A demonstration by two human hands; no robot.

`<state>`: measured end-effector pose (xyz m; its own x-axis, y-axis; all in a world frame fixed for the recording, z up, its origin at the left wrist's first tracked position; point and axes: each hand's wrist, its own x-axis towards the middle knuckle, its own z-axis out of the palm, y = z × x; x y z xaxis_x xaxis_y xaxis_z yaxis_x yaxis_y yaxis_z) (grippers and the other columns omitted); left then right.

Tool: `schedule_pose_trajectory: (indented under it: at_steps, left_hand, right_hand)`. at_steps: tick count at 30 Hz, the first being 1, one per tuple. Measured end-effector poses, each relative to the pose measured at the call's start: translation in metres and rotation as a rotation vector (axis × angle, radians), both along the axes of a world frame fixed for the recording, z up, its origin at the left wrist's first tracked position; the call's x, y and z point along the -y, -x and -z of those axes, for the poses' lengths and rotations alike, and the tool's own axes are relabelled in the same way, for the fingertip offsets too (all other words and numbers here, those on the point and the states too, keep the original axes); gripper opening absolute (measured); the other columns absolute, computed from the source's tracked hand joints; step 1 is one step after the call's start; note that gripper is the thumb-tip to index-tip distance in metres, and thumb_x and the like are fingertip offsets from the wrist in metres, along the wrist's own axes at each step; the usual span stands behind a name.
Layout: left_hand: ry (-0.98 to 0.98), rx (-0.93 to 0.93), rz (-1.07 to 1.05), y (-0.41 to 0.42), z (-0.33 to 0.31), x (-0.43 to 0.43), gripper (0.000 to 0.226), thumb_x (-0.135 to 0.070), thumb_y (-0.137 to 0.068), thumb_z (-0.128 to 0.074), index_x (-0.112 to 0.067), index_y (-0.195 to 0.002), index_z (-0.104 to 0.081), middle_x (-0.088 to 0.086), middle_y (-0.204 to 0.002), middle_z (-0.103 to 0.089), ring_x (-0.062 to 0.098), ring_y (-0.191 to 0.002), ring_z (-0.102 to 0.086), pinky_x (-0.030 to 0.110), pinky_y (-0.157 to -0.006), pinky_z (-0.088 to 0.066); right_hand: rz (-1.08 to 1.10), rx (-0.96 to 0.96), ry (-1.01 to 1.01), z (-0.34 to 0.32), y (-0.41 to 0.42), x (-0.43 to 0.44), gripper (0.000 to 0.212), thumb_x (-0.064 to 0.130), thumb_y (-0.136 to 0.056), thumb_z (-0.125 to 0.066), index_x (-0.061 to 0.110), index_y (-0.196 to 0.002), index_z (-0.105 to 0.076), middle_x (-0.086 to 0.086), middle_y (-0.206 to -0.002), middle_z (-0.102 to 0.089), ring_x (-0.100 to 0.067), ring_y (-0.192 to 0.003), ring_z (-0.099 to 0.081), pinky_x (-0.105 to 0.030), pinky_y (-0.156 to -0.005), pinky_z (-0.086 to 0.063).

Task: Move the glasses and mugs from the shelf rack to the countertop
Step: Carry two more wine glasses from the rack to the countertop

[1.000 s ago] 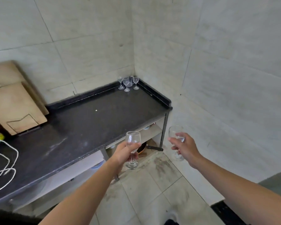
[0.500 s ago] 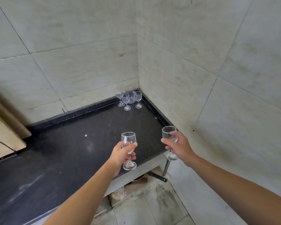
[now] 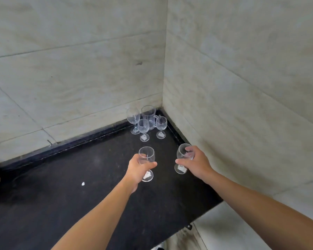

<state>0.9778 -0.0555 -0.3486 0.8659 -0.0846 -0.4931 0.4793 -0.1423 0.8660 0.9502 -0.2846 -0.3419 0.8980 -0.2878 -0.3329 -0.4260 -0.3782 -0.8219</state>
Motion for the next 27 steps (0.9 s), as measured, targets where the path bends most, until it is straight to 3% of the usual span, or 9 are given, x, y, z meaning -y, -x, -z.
schedule_pose_trajectory:
  at_steps: [4, 8, 10, 13, 19, 23, 25, 27]
  left_hand:
    - [-0.055, 0.021, 0.069, -0.063, 0.025, 0.009, 0.053, -0.014, -0.070, -0.081, -0.022, -0.114, -0.053, 0.000, -0.104, -0.063, 0.013, -0.091, -0.062, 0.020, -0.065, -0.048]
    - [-0.080, 0.025, 0.080, -0.105, 0.052, 0.015, 0.057, -0.008, -0.070, -0.080, -0.020, -0.119, -0.053, -0.003, -0.102, -0.061, 0.009, -0.087, -0.060, 0.006, -0.050, -0.045]
    - [-0.084, 0.013, 0.079, -0.118, 0.062, 0.018, 0.059, -0.008, -0.070, -0.080, -0.017, -0.121, -0.053, 0.000, -0.105, -0.062, 0.011, -0.090, -0.062, 0.010, -0.058, -0.049]
    - [-0.110, 0.001, 0.080, -0.130, 0.075, 0.022, 0.063, -0.010, -0.069, -0.081, -0.020, -0.124, -0.052, 0.000, -0.111, -0.063, 0.017, -0.101, -0.062, 0.032, -0.086, -0.053]
    - [-0.132, 0.006, 0.090, -0.140, 0.087, 0.027, 0.060, -0.010, -0.069, -0.079, -0.034, -0.115, -0.047, -0.010, -0.109, -0.060, 0.015, -0.103, -0.059, 0.034, -0.088, -0.050]
    - [-0.196, -0.044, 0.097, -0.132, 0.084, 0.022, 0.063, -0.011, -0.071, -0.079, -0.023, -0.123, -0.046, 0.000, -0.113, -0.062, 0.018, -0.104, -0.060, 0.035, -0.086, -0.051]
    - [-0.294, -0.083, 0.095, -0.121, 0.077, 0.016, 0.060, -0.015, -0.076, -0.076, -0.019, -0.127, -0.046, 0.003, -0.115, -0.058, 0.018, -0.099, -0.058, 0.028, -0.077, -0.048]
    - [-0.378, -0.118, 0.095, -0.105, 0.069, 0.007, 0.053, -0.019, -0.080, -0.073, -0.013, -0.128, -0.050, 0.007, -0.115, -0.058, 0.023, -0.100, -0.059, 0.032, -0.080, -0.049]
  right_hand:
    - [-0.039, -0.079, 0.067, 0.024, -0.062, -0.001, 0.075, 0.045, -0.057, -0.082, 0.027, -0.124, -0.053, 0.009, -0.110, -0.058, -0.014, -0.101, -0.060, -0.029, -0.079, -0.043]
    - [-0.070, -0.148, 0.128, 0.047, -0.108, -0.005, 0.064, 0.033, -0.061, -0.080, 0.024, -0.121, -0.059, 0.006, -0.118, -0.063, -0.018, -0.106, -0.061, -0.038, -0.089, -0.051]
    - [-0.116, -0.180, 0.166, 0.055, -0.124, -0.007, 0.057, 0.029, -0.062, -0.078, 0.019, -0.116, -0.061, -0.002, -0.115, -0.066, -0.025, -0.103, -0.063, -0.039, -0.085, -0.050]
    - [-0.132, -0.193, 0.164, 0.060, -0.138, -0.010, 0.054, 0.022, -0.066, -0.078, 0.014, -0.117, -0.061, -0.007, -0.114, -0.067, -0.028, -0.105, -0.063, -0.041, -0.086, -0.051]
    - [-0.135, -0.148, 0.164, 0.065, -0.154, -0.011, 0.055, 0.016, -0.068, -0.081, 0.013, -0.118, -0.060, -0.008, -0.115, -0.068, -0.027, -0.103, -0.063, -0.044, -0.089, -0.053]
    - [-0.076, -0.255, 0.142, 0.071, -0.138, -0.006, 0.066, 0.020, -0.071, -0.081, 0.014, -0.129, -0.051, -0.003, -0.110, -0.063, -0.021, -0.097, -0.061, -0.036, -0.082, -0.050]
    - [-0.152, -0.370, 0.188, 0.072, -0.124, -0.005, 0.065, 0.028, -0.076, -0.078, 0.014, -0.133, -0.050, -0.002, -0.108, -0.061, -0.021, -0.098, -0.060, -0.032, -0.080, -0.046]
    - [-0.300, -0.442, 0.245, 0.069, -0.111, -0.010, 0.058, 0.036, -0.079, -0.074, 0.016, -0.130, -0.055, -0.003, -0.115, -0.062, -0.022, -0.103, -0.061, -0.031, -0.080, -0.046]
